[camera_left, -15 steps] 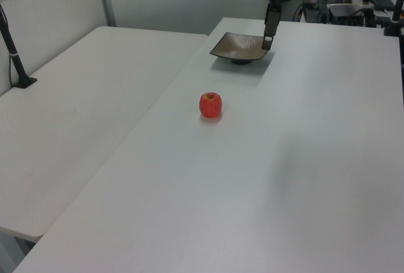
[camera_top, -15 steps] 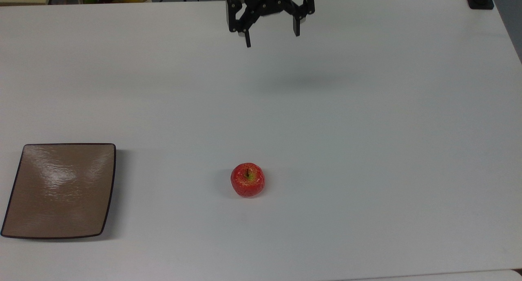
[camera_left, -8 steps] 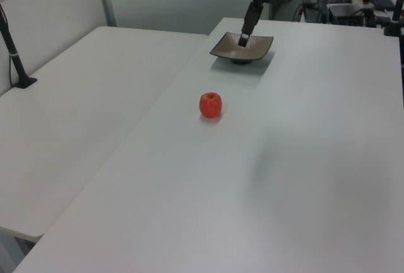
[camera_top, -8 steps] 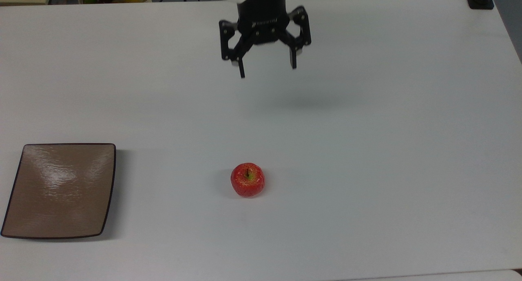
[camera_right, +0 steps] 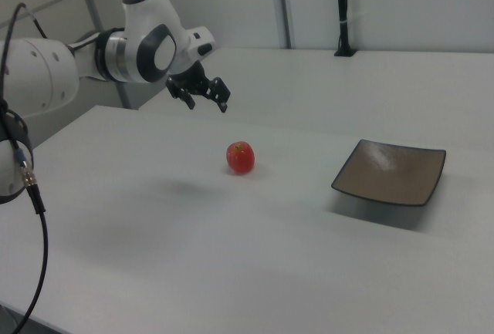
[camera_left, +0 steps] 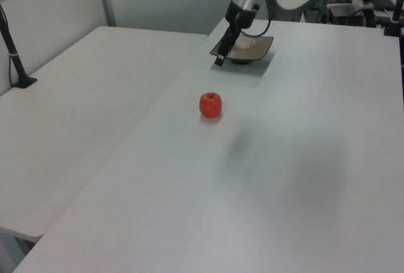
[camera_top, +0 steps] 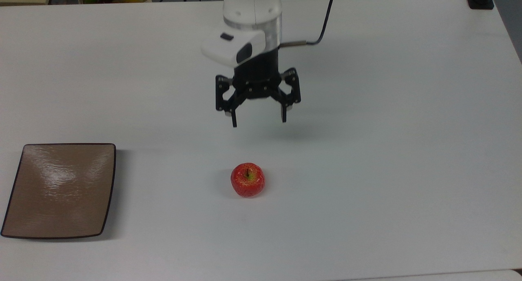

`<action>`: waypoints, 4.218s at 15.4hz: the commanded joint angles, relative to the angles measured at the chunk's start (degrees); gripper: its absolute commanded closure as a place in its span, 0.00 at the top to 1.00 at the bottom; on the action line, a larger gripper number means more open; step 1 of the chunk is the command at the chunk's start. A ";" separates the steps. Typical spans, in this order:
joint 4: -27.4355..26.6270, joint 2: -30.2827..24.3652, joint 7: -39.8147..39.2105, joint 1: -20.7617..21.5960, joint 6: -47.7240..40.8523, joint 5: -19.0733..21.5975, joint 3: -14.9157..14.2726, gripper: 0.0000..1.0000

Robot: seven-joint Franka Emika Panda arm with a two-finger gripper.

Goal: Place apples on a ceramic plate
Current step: 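Move the open gripper over the red apple, then lower the gripper around the red apple and close on it, then lift the held apple and carry it toward the brown plate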

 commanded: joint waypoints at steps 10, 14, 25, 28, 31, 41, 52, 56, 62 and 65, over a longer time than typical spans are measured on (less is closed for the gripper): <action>3.47 13.39 9.16 -0.95 13.72 -9.85 -0.12 1.00; 3.47 15.41 9.25 -0.86 16.44 -11.08 -0.12 1.00; 3.03 18.58 13.19 -0.86 18.65 -16.97 0.05 1.00; 2.68 18.58 13.73 -0.86 18.65 -20.22 0.41 0.82; 2.51 18.50 13.73 -0.86 18.47 -20.31 0.41 0.32; 0.84 10.69 13.82 -1.47 14.88 -19.26 0.49 0.11; 0.31 0.83 7.60 -9.46 6.70 -12.67 1.54 0.12; 1.89 1.18 -2.06 -16.31 6.52 -10.04 2.43 0.12; 4.97 5.66 -12.99 -25.19 13.00 -6.51 2.43 0.12; 5.41 9.78 -12.99 -27.14 19.77 -6.60 2.43 0.12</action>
